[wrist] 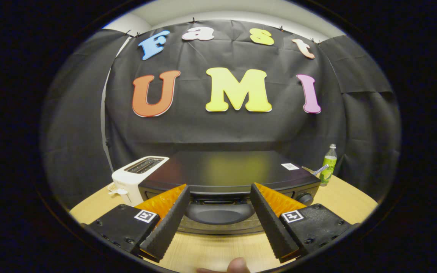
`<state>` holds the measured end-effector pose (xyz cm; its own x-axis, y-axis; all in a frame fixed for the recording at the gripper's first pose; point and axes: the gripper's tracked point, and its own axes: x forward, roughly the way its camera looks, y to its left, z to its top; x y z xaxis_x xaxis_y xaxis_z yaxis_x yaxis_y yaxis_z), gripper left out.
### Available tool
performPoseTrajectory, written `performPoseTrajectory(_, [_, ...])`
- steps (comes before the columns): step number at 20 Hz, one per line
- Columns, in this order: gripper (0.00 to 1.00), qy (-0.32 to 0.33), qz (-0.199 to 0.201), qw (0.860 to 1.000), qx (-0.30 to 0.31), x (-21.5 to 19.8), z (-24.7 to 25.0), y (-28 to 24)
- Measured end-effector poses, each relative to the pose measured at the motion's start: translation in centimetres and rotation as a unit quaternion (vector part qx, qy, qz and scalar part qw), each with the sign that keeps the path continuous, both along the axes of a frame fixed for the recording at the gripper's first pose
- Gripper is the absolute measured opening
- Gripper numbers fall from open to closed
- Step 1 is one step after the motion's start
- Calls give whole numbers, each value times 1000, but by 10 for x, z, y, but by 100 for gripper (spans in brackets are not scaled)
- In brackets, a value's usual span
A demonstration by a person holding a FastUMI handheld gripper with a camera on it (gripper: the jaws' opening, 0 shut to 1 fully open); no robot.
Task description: Open the toaster oven, put the food inside, and close the toaster oven door.
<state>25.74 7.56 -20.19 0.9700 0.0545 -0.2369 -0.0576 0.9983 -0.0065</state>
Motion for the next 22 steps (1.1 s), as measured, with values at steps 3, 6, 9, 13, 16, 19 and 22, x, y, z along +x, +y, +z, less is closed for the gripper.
performPoseTrajectory(3, [100, 7, -4, 1000, 3, 1, -3, -1])
performPoseTrajectory(6, [100, 6, -1, 1000, 7, 2, -8, -1])
performPoseTrajectory(9, [100, 12, -2, 1000, -5, -10, -11, -1])
performPoseTrajectory(13, [100, 27, 6, 1000, -4, -41, -20, -3])
performPoseTrajectory(16, [100, 60, 17, 998, 6, -67, -37, -5])
performPoseTrajectory(19, [100, 89, 21, 996, -13, -93, -58, -11])
performPoseTrajectory(22, [100, 115, 13, 993, -18, -109, -74, -14])
